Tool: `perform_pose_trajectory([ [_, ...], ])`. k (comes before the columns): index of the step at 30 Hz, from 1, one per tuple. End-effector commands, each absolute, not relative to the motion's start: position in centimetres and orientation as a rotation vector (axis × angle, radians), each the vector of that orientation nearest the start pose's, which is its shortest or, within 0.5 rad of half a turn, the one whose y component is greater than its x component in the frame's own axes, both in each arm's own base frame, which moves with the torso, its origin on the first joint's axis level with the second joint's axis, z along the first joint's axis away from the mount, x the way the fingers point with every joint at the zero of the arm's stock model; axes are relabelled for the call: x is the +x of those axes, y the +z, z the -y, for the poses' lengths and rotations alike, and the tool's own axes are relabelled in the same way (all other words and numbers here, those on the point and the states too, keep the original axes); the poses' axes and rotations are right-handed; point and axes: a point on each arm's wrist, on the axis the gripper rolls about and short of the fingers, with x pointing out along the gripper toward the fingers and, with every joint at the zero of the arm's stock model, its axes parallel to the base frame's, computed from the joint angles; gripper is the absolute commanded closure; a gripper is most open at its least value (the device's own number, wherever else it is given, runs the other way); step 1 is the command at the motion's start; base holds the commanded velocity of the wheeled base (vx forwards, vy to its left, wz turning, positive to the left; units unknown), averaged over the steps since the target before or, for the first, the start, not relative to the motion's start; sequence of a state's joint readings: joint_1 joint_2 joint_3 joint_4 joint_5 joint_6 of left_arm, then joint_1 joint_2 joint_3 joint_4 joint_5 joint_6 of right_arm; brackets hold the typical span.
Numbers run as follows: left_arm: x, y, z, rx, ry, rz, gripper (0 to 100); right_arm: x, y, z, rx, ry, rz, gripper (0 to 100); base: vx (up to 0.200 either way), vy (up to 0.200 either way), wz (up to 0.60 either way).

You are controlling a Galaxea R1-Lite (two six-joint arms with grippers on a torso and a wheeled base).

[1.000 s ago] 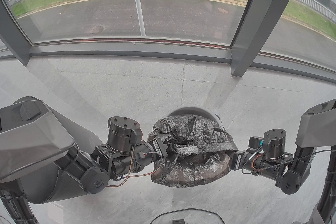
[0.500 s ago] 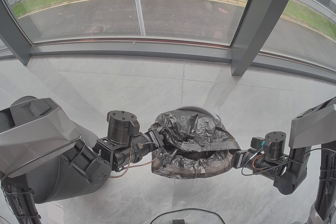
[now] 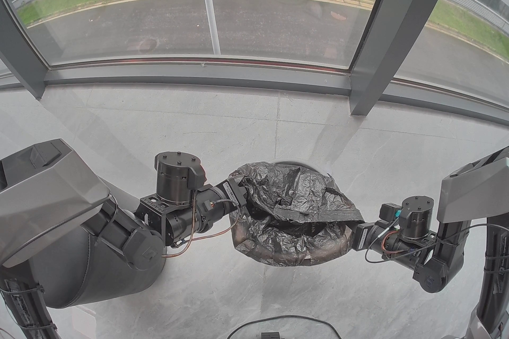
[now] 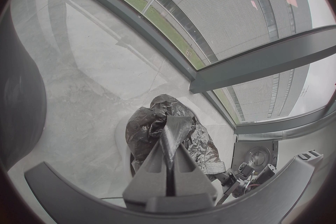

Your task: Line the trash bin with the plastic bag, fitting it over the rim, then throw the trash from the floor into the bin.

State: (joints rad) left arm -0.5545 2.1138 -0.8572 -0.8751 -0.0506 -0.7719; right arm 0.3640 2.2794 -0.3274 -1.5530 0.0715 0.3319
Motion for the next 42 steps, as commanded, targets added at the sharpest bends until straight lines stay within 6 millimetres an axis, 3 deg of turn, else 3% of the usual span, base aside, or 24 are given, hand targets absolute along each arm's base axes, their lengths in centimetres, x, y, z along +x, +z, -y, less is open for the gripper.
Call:
perform_pose_trajectory([
  [1, 32.6, 7.8, 20.1, -0.641, -0.425, -0.572, 100, 28.4, 0.4, -10.5, 0.260, 0.359, -0.408, 100, 0.000, 0.000, 0.00],
  [22, 33.9, 5.0, 19.4, -0.627, -0.369, -0.620, 100, 29.2, 0.8, -10.5, 0.257, 0.358, -0.372, 100, 0.000, 0.000, 0.00],
  [42, 34.6, 4.8, 18.6, -0.617, -0.351, -0.608, 100, 29.1, 1.6, -10.2, 0.263, 0.352, -0.345, 100, 0.000, 0.000, 0.00],
])
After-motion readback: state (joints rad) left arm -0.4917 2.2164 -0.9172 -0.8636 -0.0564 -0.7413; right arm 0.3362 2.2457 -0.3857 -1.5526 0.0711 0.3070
